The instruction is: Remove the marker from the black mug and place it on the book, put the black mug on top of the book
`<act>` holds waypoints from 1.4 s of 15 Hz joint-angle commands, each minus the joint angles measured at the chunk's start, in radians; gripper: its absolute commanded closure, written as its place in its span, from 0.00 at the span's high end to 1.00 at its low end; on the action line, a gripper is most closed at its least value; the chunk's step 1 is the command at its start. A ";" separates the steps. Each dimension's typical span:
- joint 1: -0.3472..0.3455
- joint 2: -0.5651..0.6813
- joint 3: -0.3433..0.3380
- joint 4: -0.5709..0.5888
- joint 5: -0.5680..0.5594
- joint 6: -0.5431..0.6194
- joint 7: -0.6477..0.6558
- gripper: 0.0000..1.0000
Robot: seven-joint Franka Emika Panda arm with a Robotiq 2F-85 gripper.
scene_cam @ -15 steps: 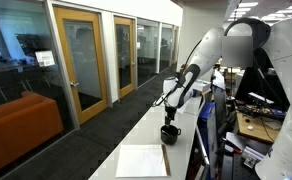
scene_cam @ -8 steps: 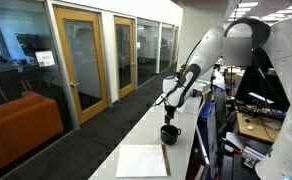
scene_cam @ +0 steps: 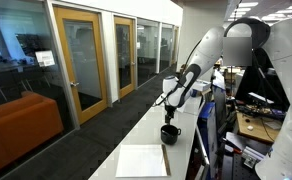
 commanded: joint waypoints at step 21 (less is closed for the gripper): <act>-0.005 -0.001 0.006 -0.015 -0.002 0.016 -0.014 1.00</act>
